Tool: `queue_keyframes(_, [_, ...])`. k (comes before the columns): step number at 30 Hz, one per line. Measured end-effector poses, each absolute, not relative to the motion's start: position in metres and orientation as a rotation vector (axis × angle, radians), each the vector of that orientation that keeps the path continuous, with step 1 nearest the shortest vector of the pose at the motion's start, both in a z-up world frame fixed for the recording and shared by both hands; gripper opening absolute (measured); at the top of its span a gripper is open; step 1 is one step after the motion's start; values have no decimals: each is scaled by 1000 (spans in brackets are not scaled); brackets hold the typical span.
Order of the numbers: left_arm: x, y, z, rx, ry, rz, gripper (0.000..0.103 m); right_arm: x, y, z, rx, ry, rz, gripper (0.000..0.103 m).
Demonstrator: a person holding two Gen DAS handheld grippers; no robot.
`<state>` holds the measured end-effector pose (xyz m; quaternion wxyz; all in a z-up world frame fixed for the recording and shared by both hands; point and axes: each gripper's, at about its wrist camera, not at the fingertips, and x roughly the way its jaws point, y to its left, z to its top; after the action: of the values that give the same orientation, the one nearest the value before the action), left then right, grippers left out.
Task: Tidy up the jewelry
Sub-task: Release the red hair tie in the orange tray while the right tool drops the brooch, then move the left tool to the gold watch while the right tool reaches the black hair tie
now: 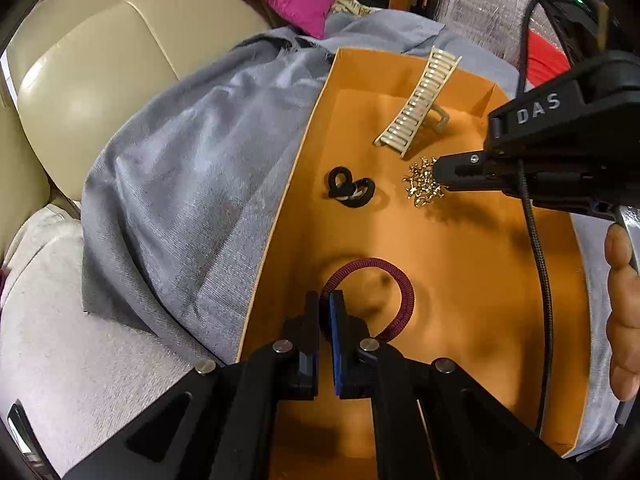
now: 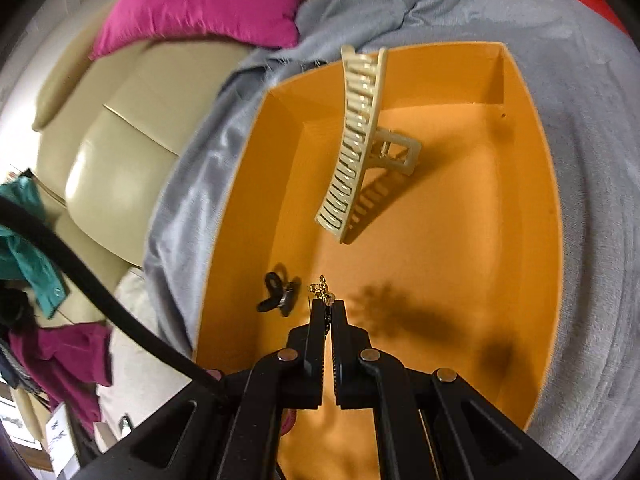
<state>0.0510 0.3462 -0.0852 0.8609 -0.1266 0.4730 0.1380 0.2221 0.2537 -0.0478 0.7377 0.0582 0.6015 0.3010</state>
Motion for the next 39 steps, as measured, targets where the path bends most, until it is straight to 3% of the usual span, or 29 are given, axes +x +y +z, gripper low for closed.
queue_keyframes(10, [60, 349, -95, -270, 1045, 297, 5, 225, 268, -60, 40, 1359, 603, 9])
queue_keyframes(12, [63, 348, -95, -259, 1061, 289, 5, 224, 265, -53, 44, 1344, 612, 30])
queue_keyframes(14, [63, 347, -92, -261, 1057, 288, 8, 224, 259, -43, 73, 1319, 632, 40])
queue_keyframes(15, [62, 347, -88, -259, 1054, 295, 15, 223, 253, -33, 90, 1295, 643, 41])
queue_keyframes(16, [60, 346, -84, -254, 1045, 306, 26, 222, 249, -27, 100, 1276, 647, 41])
queue_keyframes(22, [48, 322, -37, -162, 926, 350, 53, 201, 176, 21, 195, 1130, 659, 41])
queue_keyframes(31, [53, 205, 28, -32, 787, 168, 63, 162, -21, 38, 358, 1027, 539, 41])
queue_keyframes(39, [87, 79, 8, 48, 840, -40, 63, 131, -214, 13, 525, 983, 356, 42])
